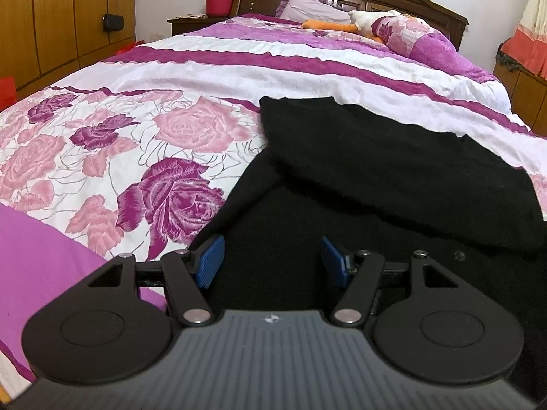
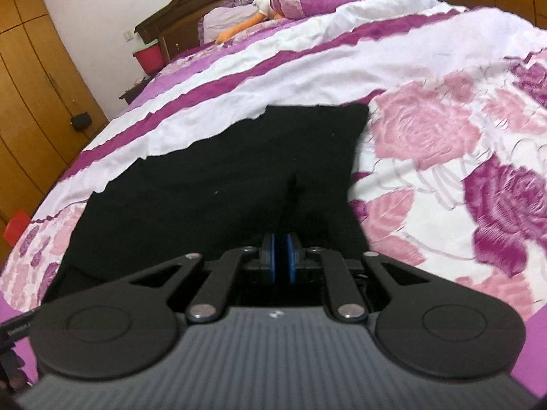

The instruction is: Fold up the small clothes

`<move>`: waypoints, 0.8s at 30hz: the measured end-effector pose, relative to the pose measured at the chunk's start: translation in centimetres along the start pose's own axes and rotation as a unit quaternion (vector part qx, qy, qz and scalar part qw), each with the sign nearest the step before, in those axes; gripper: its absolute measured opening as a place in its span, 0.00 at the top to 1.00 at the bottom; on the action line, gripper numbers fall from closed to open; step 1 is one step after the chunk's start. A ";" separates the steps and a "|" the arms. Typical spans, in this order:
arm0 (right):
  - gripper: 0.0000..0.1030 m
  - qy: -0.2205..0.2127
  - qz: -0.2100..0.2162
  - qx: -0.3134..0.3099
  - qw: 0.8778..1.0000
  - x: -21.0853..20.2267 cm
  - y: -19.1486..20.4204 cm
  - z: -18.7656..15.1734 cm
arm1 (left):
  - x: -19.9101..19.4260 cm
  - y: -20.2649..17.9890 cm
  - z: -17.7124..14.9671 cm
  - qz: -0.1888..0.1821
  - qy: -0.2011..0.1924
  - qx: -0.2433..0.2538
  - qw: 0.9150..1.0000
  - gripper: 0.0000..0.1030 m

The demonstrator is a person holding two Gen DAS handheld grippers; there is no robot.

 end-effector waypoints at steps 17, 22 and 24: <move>0.49 -0.003 -0.032 -0.050 0.998 4.7 1.8 2.9 | 4.6 -4.6 7.5 -0.043 -0.028 0.032 0.998 0.34; 0.88 0.004 0.008 -0.040 0.999 5.0 2.6 2.6 | 6.2 -4.9 8.3 -0.057 -0.041 0.022 0.997 0.34; 0.88 -0.016 0.015 -0.041 0.999 3.9 3.0 3.6 | 6.4 -4.9 8.8 -0.064 -0.057 0.021 0.996 0.34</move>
Point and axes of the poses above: each gripper's, at about its wrist camera, not at the fingertips, and x roughly the way its jaws point, y to its left, z to its top, the point moved 9 cm from there along x, roughly the way its jaws point, and after that the axes turned 11 degrees about -z, right-handed, at the moved point
